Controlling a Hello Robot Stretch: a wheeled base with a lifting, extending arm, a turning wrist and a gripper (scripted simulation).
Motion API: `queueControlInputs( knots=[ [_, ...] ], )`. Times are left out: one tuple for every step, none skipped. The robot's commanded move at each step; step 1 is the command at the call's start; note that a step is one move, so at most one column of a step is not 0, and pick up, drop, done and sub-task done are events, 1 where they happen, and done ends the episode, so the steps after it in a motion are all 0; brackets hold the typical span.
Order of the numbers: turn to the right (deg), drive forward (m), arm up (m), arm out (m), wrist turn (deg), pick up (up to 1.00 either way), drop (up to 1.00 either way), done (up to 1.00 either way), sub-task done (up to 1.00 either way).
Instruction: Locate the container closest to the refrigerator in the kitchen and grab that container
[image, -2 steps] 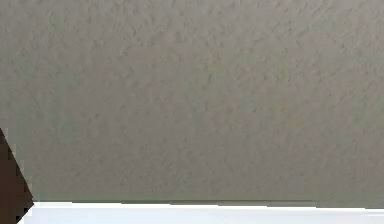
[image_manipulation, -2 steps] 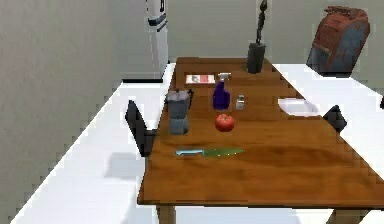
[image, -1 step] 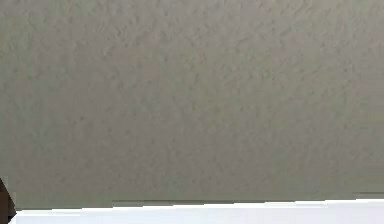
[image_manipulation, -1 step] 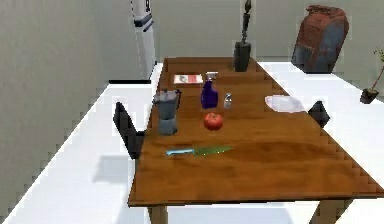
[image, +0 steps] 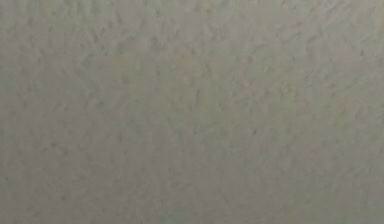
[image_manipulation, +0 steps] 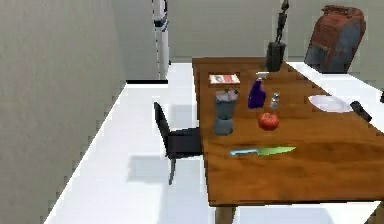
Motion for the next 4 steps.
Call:
queueControlInputs(
  knots=[
    [45.0, 0.00, 0.00, 0.00, 0.0, 0.00, 0.00, 0.00, 0.00],
    [12.0, 0.00, 0.00, 0.00, 0.0, 0.00, 0.00, 0.00, 0.00],
    [0.0, 0.90, 0.00, 0.00, 0.0, 0.00, 0.00, 0.00, 0.00],
    [45.0, 0.00, 0.00, 0.00, 0.0, 0.00, 0.00, 0.00, 0.00]
  ],
)
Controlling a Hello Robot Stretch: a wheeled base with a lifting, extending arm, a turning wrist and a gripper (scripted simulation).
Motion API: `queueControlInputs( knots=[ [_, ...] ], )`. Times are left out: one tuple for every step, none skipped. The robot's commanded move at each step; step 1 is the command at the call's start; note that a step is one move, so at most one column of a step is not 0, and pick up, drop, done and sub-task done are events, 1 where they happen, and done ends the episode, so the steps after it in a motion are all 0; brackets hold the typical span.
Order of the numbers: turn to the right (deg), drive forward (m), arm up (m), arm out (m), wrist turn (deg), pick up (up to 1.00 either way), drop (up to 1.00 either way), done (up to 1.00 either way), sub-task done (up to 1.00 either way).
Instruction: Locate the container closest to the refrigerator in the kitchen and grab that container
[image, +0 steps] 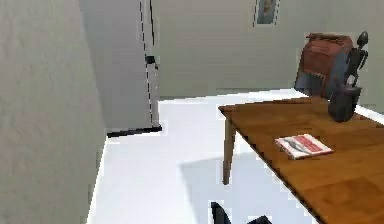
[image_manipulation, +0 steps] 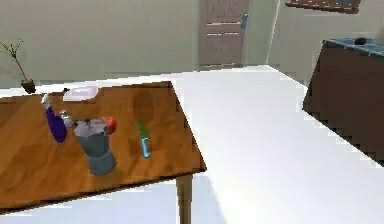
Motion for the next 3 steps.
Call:
queueControlInputs(
  knots=[
    [45.0, 0.00, 0.00, 0.00, 0.0, 0.00, 0.00, 0.00, 0.00],
    [30.0, 0.00, 0.00, 0.00, 0.0, 0.00, 0.00, 0.00, 0.00],
    [0.0, 0.30, 0.00, 0.00, 0.0, 0.00, 0.00, 0.00, 0.00]
  ],
)
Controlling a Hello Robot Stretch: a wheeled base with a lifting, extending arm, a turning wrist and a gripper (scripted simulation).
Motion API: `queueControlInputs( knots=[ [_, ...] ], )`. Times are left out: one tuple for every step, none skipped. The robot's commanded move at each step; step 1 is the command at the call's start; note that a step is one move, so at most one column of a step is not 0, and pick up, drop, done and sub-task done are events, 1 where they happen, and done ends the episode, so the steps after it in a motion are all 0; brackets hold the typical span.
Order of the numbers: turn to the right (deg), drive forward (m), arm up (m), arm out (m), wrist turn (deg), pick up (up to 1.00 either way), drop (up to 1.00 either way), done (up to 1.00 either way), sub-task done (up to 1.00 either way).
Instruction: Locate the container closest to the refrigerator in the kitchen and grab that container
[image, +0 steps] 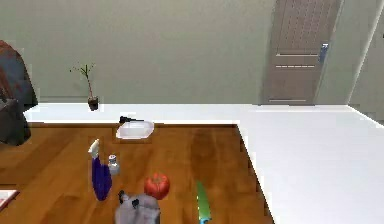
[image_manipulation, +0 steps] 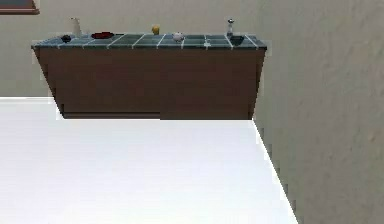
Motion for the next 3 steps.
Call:
queueControlInputs(
  knots=[
    [-45.0, 0.00, 0.00, 0.00, 0.0, 0.00, 0.00, 0.00, 0.00],
    [-45.0, 0.00, 0.00, 0.00, 0.0, 0.00, 0.00, 0.00, 0.00],
    [-24.0, 0.00, 0.00, 0.00, 0.0, 0.00, 0.00, 0.00, 0.00]
  ],
)
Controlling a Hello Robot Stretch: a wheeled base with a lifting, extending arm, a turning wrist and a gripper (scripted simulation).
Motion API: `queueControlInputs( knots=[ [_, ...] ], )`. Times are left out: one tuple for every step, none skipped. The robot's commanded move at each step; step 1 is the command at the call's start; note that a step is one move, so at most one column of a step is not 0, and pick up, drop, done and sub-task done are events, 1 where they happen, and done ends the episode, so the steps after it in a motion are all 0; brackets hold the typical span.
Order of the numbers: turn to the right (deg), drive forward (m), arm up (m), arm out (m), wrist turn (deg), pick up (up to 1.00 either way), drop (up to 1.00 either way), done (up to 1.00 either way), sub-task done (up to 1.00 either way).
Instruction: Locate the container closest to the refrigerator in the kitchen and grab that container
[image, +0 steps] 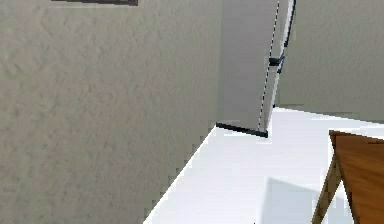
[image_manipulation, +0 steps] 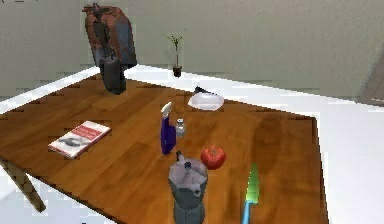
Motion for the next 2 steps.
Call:
queueControlInputs(
  knots=[
    [0.0, 0.00, 0.50, 0.00, 0.0, 0.00, 0.00, 0.00, 0.00],
    [0.0, 0.00, 0.36, 0.00, 0.0, 0.00, 0.00, 0.00, 0.00]
  ],
)
